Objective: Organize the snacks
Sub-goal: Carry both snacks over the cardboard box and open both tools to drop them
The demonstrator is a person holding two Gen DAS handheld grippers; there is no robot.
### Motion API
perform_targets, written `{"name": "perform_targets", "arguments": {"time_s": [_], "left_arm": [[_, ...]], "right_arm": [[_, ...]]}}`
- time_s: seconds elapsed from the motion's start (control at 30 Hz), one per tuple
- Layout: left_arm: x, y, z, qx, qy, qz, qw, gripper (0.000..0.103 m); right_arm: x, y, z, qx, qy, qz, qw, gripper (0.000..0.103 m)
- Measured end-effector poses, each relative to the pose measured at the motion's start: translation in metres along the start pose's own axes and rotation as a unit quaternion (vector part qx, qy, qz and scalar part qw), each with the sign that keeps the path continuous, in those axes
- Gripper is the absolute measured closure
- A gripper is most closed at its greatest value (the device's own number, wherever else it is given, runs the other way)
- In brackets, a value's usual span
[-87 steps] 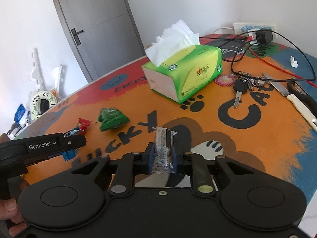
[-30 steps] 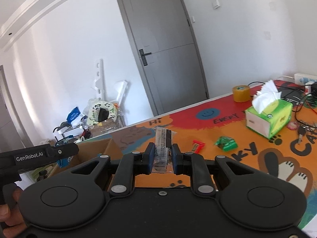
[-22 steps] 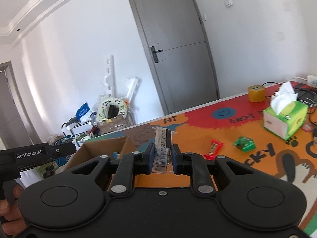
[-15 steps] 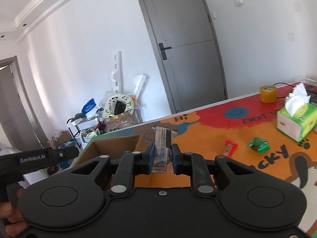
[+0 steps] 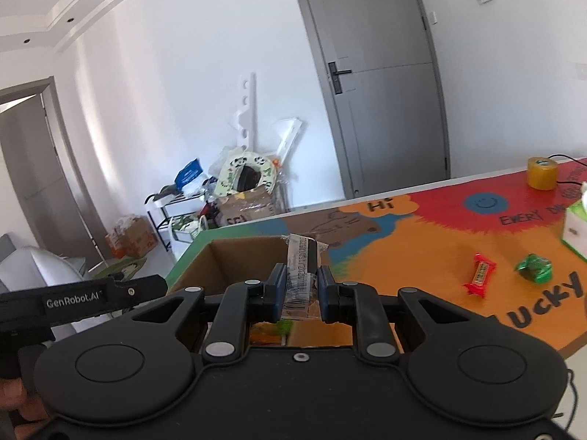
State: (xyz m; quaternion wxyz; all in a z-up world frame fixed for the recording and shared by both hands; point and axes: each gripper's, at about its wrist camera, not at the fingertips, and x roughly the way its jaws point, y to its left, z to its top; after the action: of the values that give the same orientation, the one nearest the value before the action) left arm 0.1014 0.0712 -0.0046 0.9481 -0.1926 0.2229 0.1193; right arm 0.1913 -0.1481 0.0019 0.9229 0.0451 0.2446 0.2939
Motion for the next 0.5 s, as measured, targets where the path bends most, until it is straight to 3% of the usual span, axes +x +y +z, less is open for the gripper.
{"name": "perform_targets", "arguments": {"time_s": [0.23,0.37,0.5], "left_arm": [[-0.001,0.014,0.002,-0.012,-0.001,0.006,0.9999,0.057],[-0.002,0.015,0.001,-0.015,0.003,0.008,0.9999,0.053],[-0.005,0.009,0.001,-0.012,0.0,0.007,0.9999,0.035]], "right_arm": [[0.004,0.024,0.0,-0.017,0.009,0.014,1.0,0.083],[0.002,0.027,-0.002,-0.022,0.016,0.019,0.999,0.075],[-0.005,0.014,-0.001,-0.007,0.012,0.0,1.0,0.069]]}}
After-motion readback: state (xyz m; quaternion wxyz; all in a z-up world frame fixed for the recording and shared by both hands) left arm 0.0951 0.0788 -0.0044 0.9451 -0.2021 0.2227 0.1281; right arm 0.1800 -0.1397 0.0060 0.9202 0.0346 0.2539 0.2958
